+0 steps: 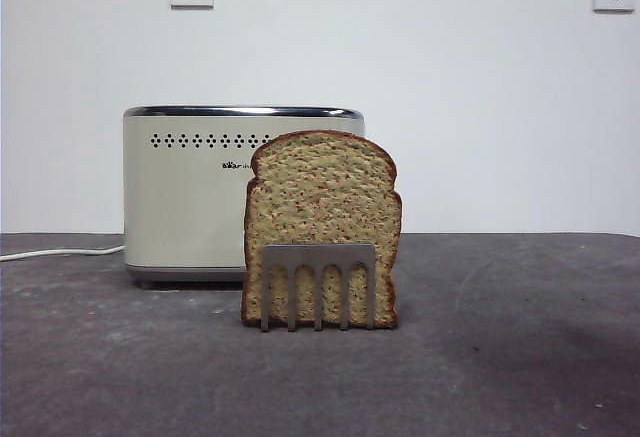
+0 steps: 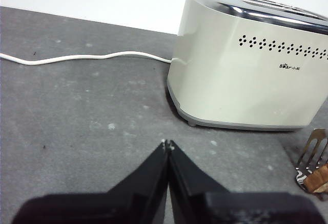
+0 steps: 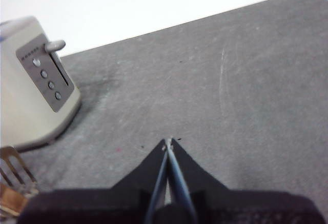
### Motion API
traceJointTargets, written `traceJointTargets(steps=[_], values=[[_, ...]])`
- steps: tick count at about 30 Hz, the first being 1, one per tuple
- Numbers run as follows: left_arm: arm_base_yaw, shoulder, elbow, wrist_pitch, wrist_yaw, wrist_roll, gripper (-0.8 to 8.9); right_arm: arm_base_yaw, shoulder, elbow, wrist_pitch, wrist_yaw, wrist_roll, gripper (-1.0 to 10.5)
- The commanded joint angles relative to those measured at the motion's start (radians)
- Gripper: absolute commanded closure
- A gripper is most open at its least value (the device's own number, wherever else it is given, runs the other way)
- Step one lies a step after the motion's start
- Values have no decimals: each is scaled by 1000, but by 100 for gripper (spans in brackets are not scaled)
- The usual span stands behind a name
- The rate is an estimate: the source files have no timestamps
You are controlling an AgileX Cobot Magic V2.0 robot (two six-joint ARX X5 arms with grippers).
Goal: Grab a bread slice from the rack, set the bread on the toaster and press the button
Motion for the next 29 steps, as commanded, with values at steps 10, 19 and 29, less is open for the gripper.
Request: traceJointTargets(steps=[10, 19, 29], values=[[2, 19, 120, -20, 112, -99, 822, 2, 114, 177, -14, -74, 126, 959], [2, 187, 341, -84, 292, -63, 822, 3, 393, 480, -168, -264, 20, 959], [0, 454, 622, -357, 554, 195, 822, 13, 692, 837, -554, -423, -262, 958]])
